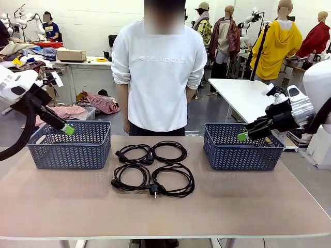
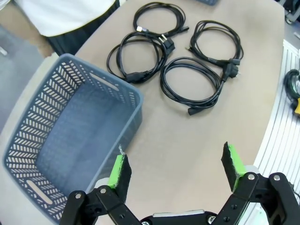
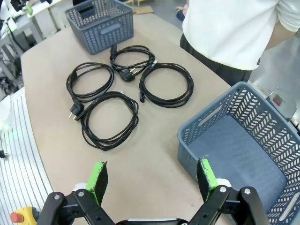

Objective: Organize the cables according to human instructions.
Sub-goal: Pick up a bundle of cables and place it in the basket indicated by the human.

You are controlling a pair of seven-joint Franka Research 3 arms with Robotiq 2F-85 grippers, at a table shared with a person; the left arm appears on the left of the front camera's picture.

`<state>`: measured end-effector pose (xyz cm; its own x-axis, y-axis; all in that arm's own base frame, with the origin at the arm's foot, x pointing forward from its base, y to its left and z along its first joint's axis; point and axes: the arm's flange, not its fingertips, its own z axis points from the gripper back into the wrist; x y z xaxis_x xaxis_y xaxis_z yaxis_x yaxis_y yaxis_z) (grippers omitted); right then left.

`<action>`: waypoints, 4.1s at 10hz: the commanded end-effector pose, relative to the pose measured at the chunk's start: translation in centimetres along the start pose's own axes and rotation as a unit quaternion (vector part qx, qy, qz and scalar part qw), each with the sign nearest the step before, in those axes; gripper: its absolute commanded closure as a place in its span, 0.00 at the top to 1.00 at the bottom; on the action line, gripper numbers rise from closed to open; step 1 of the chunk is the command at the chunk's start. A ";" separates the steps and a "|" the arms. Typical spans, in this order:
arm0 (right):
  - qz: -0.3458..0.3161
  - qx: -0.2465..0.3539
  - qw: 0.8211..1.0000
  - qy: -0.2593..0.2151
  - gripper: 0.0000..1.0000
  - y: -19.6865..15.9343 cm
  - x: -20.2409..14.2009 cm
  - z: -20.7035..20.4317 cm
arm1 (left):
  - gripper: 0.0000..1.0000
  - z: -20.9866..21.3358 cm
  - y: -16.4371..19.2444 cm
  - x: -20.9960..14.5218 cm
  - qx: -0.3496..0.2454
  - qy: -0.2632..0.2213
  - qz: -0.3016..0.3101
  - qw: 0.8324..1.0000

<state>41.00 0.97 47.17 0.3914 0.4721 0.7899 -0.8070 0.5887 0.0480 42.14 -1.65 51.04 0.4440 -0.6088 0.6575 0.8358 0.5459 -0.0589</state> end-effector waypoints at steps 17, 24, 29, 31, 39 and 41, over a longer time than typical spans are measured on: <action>0.013 0.003 1.000 -0.012 1.00 -0.5 0.0 -0.2 | 1.00 0.2 -0.1 -0.3 -0.007 -0.013 -0.005 1.000; 0.013 0.003 1.000 -0.012 1.00 -0.5 0.0 -0.2 | 1.00 -2.5 -1.6 2.9 -0.010 0.040 -0.074 0.996; 0.013 0.003 1.000 -0.012 1.00 -0.5 0.0 -0.2 | 1.00 -12.7 -7.6 8.7 -0.046 0.140 -0.227 0.963; 0.013 0.003 1.000 -0.012 1.00 -0.5 0.0 -0.2 | 1.00 -16.5 -9.9 9.3 -0.049 0.180 -0.265 0.946; 0.013 0.003 1.000 -0.012 1.00 -0.5 0.0 -0.2 | 1.00 -21.2 -12.1 8.1 -0.079 0.209 -0.279 0.934; 0.013 0.003 1.000 -0.012 1.00 -0.5 0.0 -0.2 | 1.00 -21.2 -12.1 8.1 -0.079 0.209 -0.279 0.934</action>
<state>40.98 0.90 47.09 0.3908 0.4802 0.7853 -0.8100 0.5847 0.0456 42.56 -25.47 40.89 -0.0053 -0.9636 0.2674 0.9976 0.0132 0.0673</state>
